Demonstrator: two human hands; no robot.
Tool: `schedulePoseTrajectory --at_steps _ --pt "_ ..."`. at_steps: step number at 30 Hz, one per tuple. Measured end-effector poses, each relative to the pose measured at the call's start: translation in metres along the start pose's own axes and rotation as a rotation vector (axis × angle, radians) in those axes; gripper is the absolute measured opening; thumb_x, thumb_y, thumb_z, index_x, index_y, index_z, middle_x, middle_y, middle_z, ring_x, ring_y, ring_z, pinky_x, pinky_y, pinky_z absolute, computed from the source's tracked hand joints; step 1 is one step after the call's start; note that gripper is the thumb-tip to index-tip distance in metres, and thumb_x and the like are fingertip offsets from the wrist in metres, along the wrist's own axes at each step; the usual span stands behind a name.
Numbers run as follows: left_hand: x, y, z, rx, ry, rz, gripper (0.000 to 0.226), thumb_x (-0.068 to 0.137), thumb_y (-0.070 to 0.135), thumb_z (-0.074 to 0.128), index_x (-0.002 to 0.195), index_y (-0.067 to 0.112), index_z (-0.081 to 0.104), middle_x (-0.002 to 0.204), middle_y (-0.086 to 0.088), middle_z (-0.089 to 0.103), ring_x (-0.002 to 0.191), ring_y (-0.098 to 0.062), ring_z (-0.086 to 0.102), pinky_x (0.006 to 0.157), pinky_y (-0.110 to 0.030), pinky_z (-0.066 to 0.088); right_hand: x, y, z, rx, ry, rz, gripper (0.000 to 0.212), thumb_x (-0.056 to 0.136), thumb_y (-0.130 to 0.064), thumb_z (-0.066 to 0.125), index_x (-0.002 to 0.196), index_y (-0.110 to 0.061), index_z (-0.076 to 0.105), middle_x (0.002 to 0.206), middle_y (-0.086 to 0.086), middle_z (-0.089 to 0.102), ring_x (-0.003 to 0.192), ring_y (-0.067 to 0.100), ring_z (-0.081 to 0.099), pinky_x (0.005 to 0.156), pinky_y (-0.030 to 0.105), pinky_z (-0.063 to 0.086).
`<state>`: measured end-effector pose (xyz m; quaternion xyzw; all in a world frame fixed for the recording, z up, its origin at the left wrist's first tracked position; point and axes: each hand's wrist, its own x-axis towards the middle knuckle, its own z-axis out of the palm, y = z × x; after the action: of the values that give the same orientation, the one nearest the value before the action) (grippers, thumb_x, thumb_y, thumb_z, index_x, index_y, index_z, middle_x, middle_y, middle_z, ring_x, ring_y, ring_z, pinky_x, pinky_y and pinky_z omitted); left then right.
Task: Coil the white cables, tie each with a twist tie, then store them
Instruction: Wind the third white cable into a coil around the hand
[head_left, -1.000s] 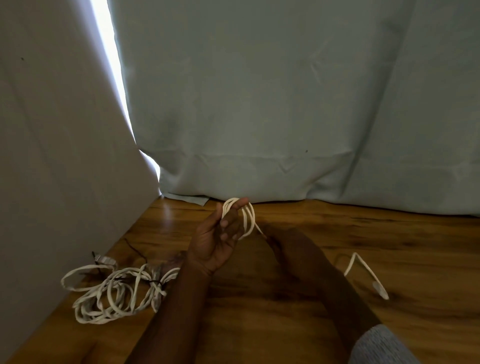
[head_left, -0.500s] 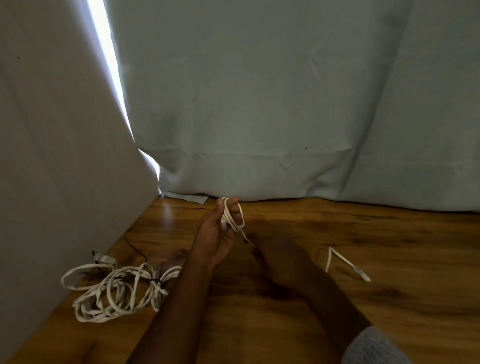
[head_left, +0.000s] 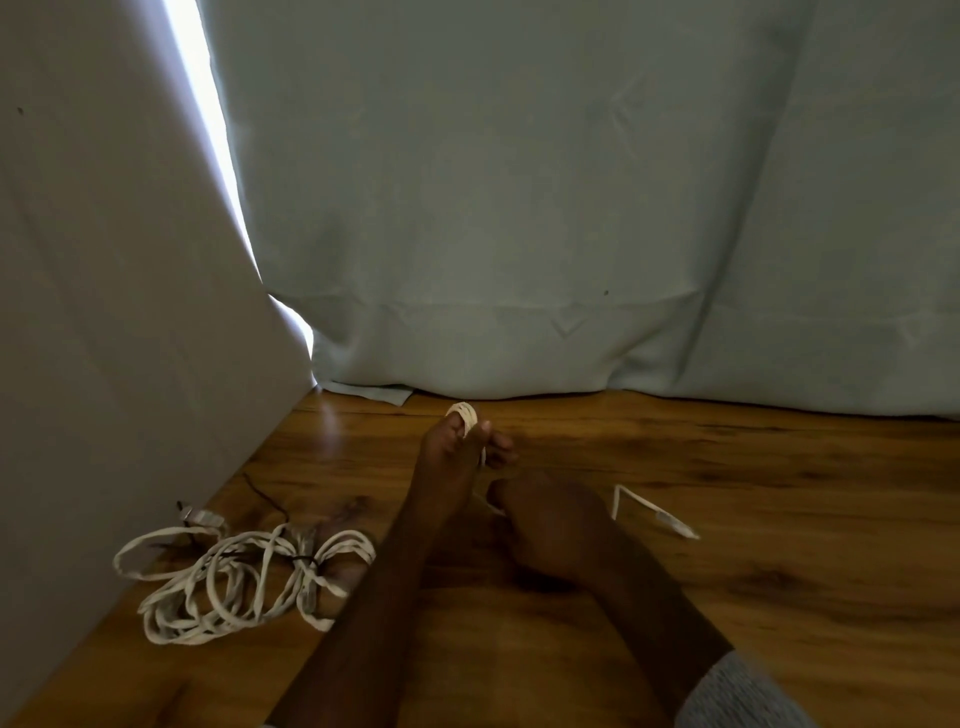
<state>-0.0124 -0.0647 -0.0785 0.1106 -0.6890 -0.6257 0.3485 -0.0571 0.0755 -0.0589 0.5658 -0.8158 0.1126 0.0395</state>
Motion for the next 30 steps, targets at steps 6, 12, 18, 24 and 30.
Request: schedulePoseTrajectory --at_steps 6,12,18,24,30 --pt "-0.004 -0.014 0.002 0.469 -0.13 0.017 0.02 0.102 0.028 0.052 0.092 0.012 0.059 0.09 -0.001 0.066 0.08 -0.017 0.06 0.074 -0.031 0.05 -0.002 0.003 -0.001 -0.069 0.19 0.01 0.021 0.098 -0.033 0.056 0.114 -0.023 0.065 0.113 -0.002 0.064 0.091 0.014 0.057 0.074 0.029 0.043" --pt "-0.009 -0.009 0.003 0.429 -0.333 -0.224 0.025 0.103 0.032 0.048 0.111 0.015 0.065 0.091 -0.006 0.069 0.061 -0.016 0.061 0.053 -0.028 0.047 0.0 0.03 -0.01 -0.135 0.302 -0.012 0.025 0.095 -0.046 0.057 0.11 -0.028 0.067 0.106 -0.006 0.071 0.098 0.018 0.066 0.083 0.035 0.04" --pt "-0.007 0.002 -0.011 0.242 -0.359 -0.261 0.044 0.106 0.036 0.036 0.096 0.01 0.07 0.06 -0.005 0.053 0.042 -0.01 0.043 0.043 -0.023 0.032 -0.004 0.058 -0.008 0.38 0.433 -0.12 0.012 0.099 -0.031 0.062 0.104 -0.025 0.071 0.093 -0.01 0.064 0.082 0.003 0.058 0.074 0.022 0.045" --pt "-0.006 0.001 -0.011 0.073 -0.491 -0.332 0.052 0.108 0.03 0.031 0.101 -0.006 0.068 0.055 -0.008 0.046 0.036 -0.013 0.029 0.039 -0.02 0.025 0.005 0.066 0.008 0.35 0.49 -0.026 0.026 0.097 -0.04 0.055 0.1 -0.022 0.074 0.087 -0.007 0.063 0.078 0.007 0.057 0.067 0.024 0.044" --pt "-0.009 0.007 -0.011 -0.079 -0.589 -0.386 0.053 0.107 0.029 0.027 0.102 -0.008 0.065 0.048 -0.002 0.044 0.033 -0.009 0.029 0.04 -0.024 0.022 0.005 0.064 0.008 0.257 0.323 0.043 0.021 0.103 -0.028 0.051 0.118 -0.031 0.066 0.096 -0.006 0.054 0.085 0.015 0.057 0.072 0.035 0.047"
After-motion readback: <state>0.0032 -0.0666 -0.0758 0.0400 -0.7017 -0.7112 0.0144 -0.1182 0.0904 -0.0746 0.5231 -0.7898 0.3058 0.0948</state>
